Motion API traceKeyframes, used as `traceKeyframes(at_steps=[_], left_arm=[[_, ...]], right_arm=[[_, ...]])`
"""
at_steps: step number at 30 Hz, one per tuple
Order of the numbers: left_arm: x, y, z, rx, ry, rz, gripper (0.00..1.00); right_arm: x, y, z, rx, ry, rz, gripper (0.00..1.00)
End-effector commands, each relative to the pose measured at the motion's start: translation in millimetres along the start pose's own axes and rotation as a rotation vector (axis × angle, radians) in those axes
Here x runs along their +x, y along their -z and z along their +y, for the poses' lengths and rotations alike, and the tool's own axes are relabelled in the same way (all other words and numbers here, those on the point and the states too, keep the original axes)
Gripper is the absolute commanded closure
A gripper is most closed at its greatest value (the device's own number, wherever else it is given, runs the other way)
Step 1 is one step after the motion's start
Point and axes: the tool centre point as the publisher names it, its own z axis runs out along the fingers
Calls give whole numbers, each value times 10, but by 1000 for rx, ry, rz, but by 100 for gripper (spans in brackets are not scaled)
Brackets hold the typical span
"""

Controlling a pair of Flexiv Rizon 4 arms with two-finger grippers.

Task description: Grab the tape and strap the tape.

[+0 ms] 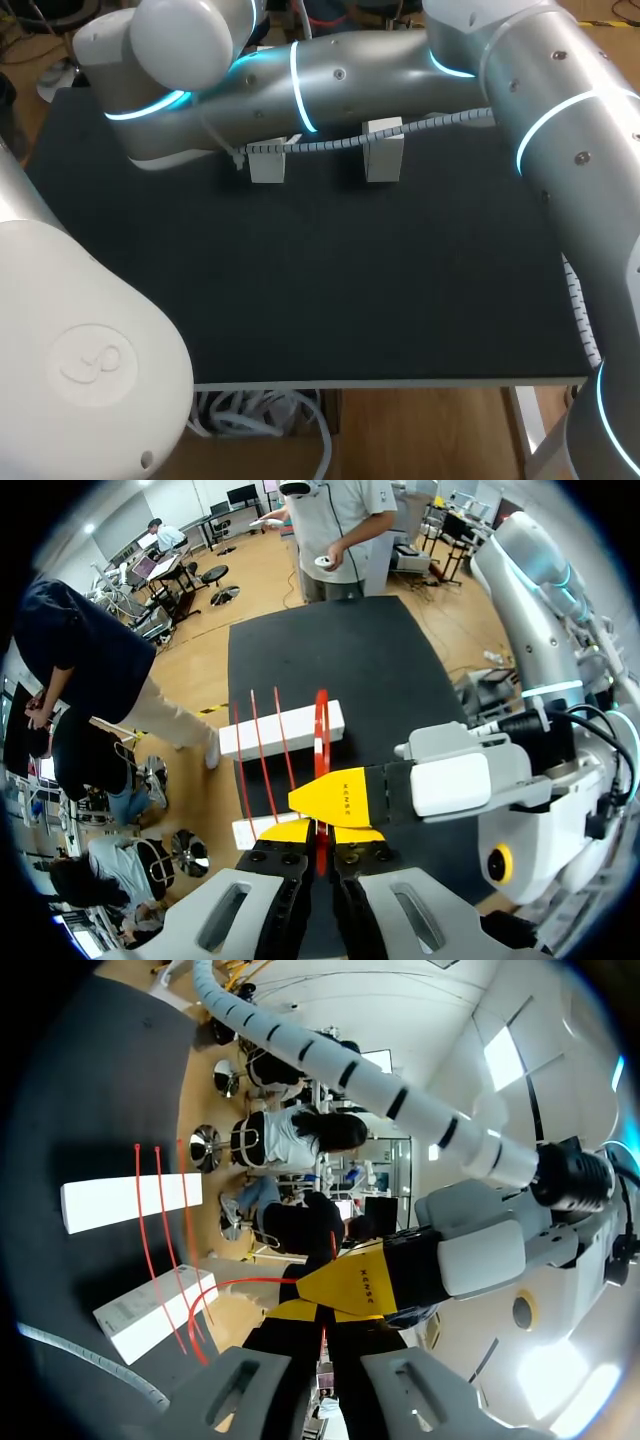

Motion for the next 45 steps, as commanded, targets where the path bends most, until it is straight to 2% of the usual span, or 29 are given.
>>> traceKeyframes(at_steps=[1, 7, 8, 9, 11, 13, 20, 26, 33, 36, 45], left_arm=[[1, 3, -19, -1, 0, 2, 100], [1, 3, -19, -1, 0, 2, 100], [1, 3, -19, -1, 0, 2, 100], [1, 3, -19, -1, 0, 2, 100], [1, 3, -19, -1, 0, 2, 100], [1, 3, -19, -1, 0, 2, 100], [1, 3, -19, -1, 0, 2, 100], [1, 3, -19, -1, 0, 2, 100], [1, 3, -19, -1, 0, 2, 100], [1, 3, -19, -1, 0, 2, 100], [1, 3, -19, -1, 0, 2, 100]], right_arm=[[-10, 19, 9, -1, 2, 4, 100], [-15, 24, 1, -4, -3, 3, 100], [-16, 24, 1, -4, -4, 4, 97], [-16, 24, 1, -5, -5, 5, 88], [-17, 24, 0, -6, -6, 6, 91], [-18, 24, 1, -8, -6, 5, 86], [-23, 29, 10, -16, -7, 5, 93], [-29, 59, 14, -27, -1, 1, 93], [-44, 133, 7, -55, -1, -2, 90], [-49, 173, 13, -71, -3, -2, 83], [-78, 260, -15, -108, 4, -13, 91]])
